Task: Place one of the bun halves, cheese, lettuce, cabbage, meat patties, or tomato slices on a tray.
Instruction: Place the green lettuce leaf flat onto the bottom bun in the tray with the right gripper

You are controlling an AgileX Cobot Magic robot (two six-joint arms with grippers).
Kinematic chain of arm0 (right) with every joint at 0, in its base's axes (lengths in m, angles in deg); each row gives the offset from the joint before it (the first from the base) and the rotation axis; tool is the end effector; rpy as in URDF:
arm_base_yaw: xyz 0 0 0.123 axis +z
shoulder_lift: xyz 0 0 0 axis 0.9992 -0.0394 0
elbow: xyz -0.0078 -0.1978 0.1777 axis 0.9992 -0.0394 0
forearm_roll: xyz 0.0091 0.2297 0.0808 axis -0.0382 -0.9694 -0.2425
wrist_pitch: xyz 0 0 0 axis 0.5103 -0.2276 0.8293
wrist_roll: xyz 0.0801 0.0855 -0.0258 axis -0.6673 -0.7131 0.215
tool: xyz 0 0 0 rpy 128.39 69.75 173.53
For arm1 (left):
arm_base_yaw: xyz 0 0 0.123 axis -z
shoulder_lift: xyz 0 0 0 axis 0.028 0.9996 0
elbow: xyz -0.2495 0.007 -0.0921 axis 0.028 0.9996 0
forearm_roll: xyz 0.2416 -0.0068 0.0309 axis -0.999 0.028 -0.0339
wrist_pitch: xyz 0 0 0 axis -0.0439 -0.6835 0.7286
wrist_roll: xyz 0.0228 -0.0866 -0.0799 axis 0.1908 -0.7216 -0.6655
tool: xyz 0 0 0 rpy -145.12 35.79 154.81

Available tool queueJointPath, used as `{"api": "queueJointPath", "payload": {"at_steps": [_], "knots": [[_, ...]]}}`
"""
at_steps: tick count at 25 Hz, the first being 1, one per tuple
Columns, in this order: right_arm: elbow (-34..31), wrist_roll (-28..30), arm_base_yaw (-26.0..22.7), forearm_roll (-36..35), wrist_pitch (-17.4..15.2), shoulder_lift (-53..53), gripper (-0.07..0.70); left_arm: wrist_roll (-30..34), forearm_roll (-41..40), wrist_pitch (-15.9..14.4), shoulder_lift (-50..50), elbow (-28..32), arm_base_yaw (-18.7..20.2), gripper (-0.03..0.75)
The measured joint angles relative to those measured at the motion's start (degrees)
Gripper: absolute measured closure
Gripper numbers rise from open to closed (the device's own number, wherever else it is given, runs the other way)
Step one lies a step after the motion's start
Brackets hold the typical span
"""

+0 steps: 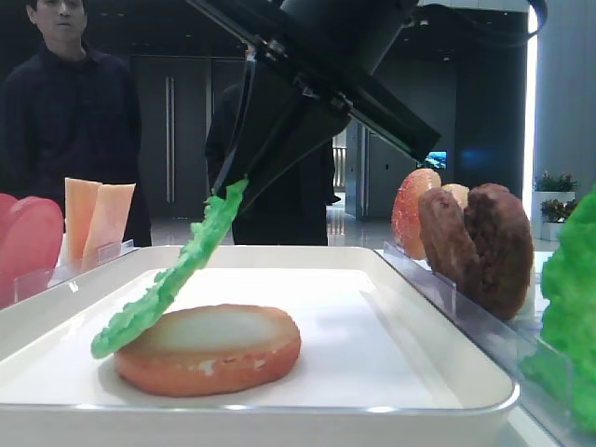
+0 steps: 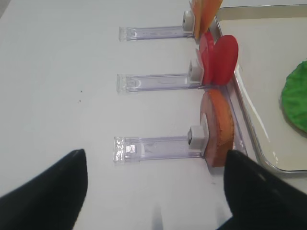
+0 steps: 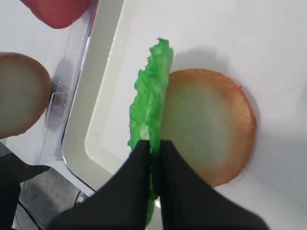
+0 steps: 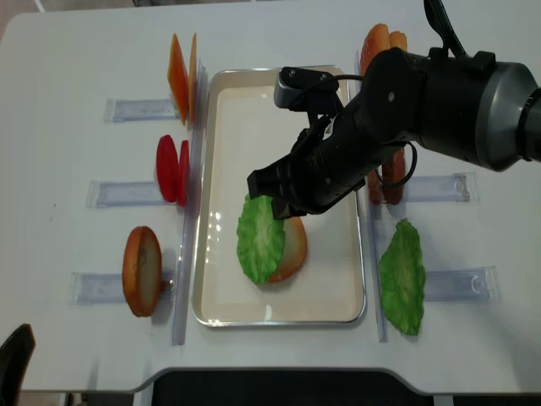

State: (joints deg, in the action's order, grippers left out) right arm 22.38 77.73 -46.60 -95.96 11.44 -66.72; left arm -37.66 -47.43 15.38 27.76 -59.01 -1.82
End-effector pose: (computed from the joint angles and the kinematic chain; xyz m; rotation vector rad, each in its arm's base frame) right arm 0.2422 0.2694 0.1742 -0.4620 2.7784 0.8453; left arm 0.0301 0.0013 0.2484 0.0207 2.1044 0.0298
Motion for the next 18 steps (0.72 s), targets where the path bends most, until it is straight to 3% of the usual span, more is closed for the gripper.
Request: {"api": "queueJointPath", "payload": {"at_steps": [4,12,18], "knots": [[0.0,-0.9,0.0,1.3,0.0,0.0,0.561,0.0,0.0,0.0,0.0,0.0,0.0,0.024],[0.0,-1.9,0.0,3.3,0.0,0.0,0.296,0.0,0.0,0.0,0.0,0.0,0.0,0.024],[0.0,-7.6,0.0,9.0,-0.3,0.0,0.227,0.0,0.0,0.0,0.0,0.0,0.0,0.024]]}}
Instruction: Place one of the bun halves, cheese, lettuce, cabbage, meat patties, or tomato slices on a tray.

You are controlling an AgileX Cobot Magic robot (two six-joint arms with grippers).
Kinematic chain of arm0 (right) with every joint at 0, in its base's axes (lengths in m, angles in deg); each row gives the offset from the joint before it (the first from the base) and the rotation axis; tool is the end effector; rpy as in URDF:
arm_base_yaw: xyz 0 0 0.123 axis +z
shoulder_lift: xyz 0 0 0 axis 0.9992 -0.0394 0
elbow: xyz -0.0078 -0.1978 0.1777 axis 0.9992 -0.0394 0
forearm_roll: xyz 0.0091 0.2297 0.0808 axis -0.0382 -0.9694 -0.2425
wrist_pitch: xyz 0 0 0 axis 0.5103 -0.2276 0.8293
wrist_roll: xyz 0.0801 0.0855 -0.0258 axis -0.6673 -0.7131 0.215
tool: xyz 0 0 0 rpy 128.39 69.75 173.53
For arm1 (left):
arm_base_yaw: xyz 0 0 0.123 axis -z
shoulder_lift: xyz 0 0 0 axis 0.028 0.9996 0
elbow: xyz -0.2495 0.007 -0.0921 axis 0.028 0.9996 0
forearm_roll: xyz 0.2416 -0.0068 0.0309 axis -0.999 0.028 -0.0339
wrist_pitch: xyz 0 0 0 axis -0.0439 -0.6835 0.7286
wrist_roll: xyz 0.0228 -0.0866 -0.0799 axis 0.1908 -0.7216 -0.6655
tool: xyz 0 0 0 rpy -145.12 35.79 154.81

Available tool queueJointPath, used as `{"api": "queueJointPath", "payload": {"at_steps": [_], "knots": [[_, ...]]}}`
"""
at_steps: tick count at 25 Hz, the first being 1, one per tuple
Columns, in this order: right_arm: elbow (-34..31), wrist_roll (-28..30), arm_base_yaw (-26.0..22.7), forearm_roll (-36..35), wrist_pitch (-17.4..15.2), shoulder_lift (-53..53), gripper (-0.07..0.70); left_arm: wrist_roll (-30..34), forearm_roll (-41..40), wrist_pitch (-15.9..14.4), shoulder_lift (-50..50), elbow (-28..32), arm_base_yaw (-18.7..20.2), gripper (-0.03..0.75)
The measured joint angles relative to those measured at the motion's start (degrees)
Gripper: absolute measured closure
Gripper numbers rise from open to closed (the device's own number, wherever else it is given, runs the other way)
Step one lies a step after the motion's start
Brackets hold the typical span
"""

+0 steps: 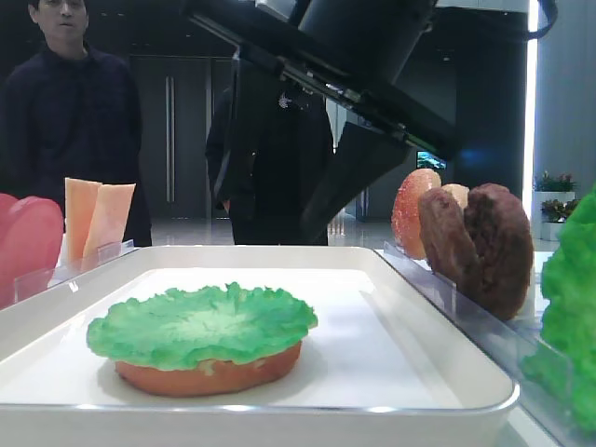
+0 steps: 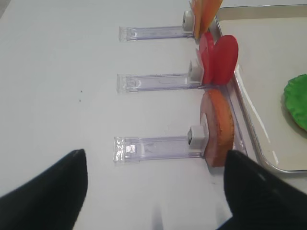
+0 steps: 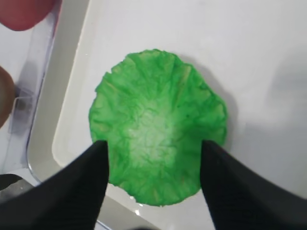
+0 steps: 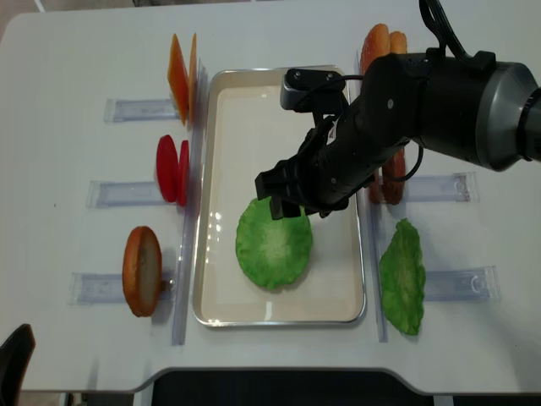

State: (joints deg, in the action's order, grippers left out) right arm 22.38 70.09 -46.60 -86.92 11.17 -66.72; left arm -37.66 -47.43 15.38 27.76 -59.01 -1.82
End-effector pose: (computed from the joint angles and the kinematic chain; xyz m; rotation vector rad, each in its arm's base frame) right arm 0.2457 0.2600 0.1688 -0.4380 2.8106 0.7108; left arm 0.0301 0.0013 0.2484 0.0207 2.1044 0.0298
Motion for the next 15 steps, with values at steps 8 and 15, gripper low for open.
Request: {"api": "queueJointPath", "payload": {"at_steps": [8,15], "knots": [[0.5,-6.1,0.0,6.0,-2.2,1.4,0.208,0.0,0.0,0.0,0.0,0.0,0.0,0.024],[6.3,-15.4,0.0,17.6,-11.4,3.4,0.208,0.0,0.0,0.0,0.0,0.0,0.0,0.024]]}}
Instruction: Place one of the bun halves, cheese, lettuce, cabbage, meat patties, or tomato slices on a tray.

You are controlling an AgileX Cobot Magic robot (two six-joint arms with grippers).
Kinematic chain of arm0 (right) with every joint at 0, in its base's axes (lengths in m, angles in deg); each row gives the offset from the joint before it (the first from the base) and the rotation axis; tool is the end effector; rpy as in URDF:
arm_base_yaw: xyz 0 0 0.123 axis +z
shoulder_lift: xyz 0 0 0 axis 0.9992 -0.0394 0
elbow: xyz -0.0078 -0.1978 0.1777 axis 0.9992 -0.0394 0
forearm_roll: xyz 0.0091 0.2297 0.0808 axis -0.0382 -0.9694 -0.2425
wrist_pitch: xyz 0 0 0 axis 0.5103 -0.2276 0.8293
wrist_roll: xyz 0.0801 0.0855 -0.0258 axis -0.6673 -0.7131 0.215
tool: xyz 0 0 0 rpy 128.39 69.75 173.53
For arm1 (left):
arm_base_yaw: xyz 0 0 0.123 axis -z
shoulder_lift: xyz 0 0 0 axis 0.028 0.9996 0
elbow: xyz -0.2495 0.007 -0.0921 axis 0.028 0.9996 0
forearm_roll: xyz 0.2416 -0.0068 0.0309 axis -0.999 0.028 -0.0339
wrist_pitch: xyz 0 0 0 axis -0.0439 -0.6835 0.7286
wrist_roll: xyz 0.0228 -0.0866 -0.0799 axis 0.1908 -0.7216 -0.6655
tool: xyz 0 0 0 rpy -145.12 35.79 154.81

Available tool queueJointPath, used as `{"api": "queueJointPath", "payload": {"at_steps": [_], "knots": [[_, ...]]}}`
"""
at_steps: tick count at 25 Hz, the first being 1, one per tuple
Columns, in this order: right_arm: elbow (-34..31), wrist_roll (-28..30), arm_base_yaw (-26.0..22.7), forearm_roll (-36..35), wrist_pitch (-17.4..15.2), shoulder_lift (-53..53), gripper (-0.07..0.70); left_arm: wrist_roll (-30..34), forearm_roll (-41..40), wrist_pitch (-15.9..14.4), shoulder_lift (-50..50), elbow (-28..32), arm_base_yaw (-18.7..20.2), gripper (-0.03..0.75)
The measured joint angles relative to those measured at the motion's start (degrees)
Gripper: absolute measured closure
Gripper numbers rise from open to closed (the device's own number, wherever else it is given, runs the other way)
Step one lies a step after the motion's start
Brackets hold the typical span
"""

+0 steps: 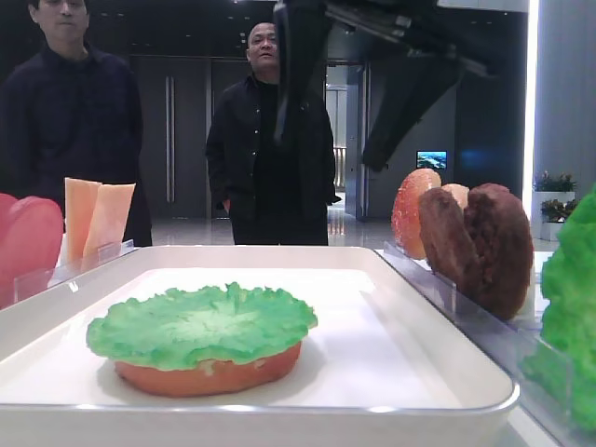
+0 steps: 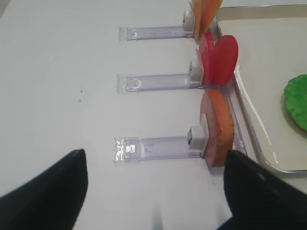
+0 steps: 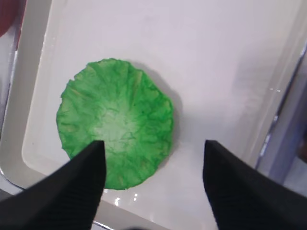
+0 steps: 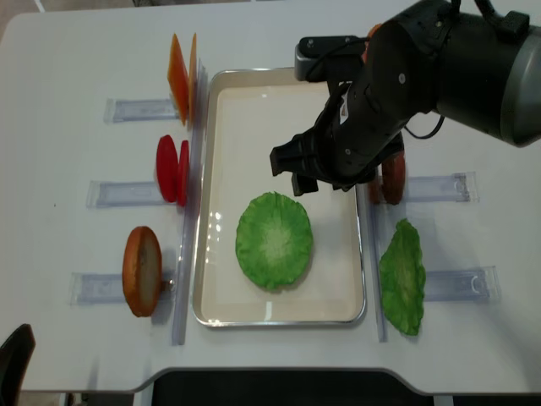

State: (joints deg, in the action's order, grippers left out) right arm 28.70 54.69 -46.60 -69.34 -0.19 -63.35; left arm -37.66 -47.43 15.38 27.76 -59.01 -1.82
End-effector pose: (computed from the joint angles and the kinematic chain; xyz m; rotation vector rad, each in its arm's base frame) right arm 0.2514 0.2415 0.2047 -0.4002 2.8444 0.4670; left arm 0.0301 0.0013 0.2484 0.0207 2.1044 0.0298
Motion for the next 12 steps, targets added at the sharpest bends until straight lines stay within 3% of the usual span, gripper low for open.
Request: {"api": "queueJointPath", "payload": {"at_steps": [7,12], "knots": [[3.1,-3.0,0.0,4.7,-6.9,3.7,0.208,0.0,0.0,0.0,0.0,0.0,0.0,0.024],[6.0,-5.7,-0.3,11.0,-15.4,5.3,0.208,0.0,0.0,0.0,0.0,0.0,0.0,0.024]]}}
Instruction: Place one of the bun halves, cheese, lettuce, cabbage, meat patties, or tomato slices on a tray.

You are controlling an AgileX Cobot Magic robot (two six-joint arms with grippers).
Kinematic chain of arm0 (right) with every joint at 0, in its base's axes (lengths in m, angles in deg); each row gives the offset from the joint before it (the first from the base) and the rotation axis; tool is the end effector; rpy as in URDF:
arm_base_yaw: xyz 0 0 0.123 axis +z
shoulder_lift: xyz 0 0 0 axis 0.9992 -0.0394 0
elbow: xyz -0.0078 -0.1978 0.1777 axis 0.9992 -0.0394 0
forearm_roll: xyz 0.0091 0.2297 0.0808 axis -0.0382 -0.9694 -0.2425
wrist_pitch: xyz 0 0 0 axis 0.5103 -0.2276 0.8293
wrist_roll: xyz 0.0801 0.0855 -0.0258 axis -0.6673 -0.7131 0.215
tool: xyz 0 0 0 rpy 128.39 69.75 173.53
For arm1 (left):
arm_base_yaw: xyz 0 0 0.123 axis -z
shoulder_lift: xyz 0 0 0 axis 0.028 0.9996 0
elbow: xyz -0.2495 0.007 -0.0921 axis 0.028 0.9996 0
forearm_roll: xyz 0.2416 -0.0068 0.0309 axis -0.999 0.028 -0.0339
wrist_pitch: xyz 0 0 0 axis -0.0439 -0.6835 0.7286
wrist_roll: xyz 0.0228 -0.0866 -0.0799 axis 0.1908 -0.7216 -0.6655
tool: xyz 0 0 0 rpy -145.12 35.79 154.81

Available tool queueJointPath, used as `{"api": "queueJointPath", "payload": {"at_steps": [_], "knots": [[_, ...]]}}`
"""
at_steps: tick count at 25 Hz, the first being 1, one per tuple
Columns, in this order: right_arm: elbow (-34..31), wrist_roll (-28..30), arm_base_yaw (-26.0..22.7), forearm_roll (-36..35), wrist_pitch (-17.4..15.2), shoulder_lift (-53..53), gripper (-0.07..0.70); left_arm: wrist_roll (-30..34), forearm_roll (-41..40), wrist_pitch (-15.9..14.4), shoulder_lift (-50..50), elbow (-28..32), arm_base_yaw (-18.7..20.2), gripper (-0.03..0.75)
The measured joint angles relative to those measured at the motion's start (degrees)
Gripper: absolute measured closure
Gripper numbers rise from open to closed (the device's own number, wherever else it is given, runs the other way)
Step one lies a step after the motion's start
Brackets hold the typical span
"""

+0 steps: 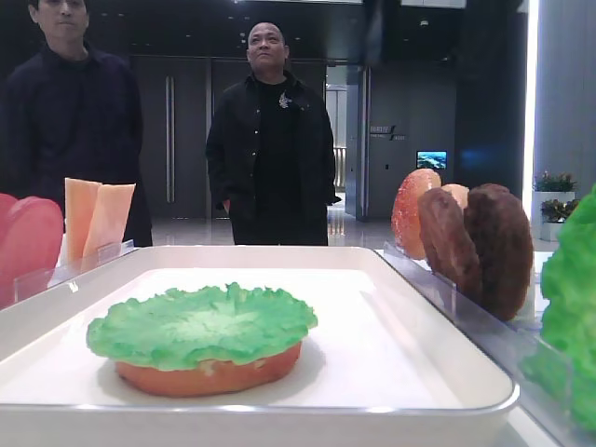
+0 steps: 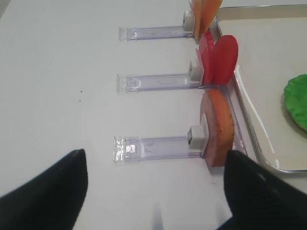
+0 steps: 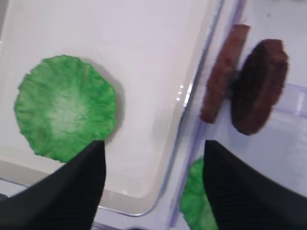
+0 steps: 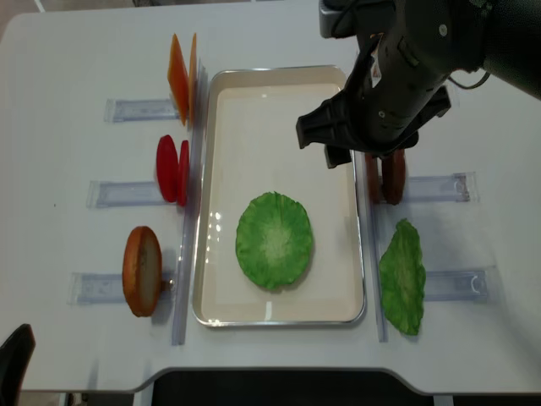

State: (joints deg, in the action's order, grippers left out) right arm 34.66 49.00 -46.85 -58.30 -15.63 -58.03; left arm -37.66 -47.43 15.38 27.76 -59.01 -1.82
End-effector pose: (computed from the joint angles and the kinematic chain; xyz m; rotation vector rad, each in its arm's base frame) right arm 0.2451 0.2110 0.2531 -0.3961 2.8579 0.2221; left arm 0.0301 0.0013 0.2484 0.0207 2.1044 0.0298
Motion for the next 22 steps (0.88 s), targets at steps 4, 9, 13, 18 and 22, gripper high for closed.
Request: {"api": "queueJointPath", "payload": {"at_steps": [4,9,13,18,22], "knots": [[2.6,-0.5,-0.4,5.8,-5.3,0.1,0.208,0.0,0.0,0.0,0.0,0.0,0.0,0.024],[3.3,-0.2,-2.2,8.6,-5.7,0.1,0.208,0.0,0.0,0.0,0.0,0.0,0.0,0.024],[3.3,2.3,-7.4,8.6,-5.8,0.1,0.210,0.0,0.0,0.0,0.0,0.0,0.0,0.024],[3.3,6.4,-16.1,7.4,-5.8,0.6,0.216,0.0,0.0,0.0,0.0,0.0,0.0,0.024],[3.3,9.8,-24.1,5.2,-5.8,1.8,0.216,0.0,0.0,0.0,0.0,0.0,0.0,0.024]]}}
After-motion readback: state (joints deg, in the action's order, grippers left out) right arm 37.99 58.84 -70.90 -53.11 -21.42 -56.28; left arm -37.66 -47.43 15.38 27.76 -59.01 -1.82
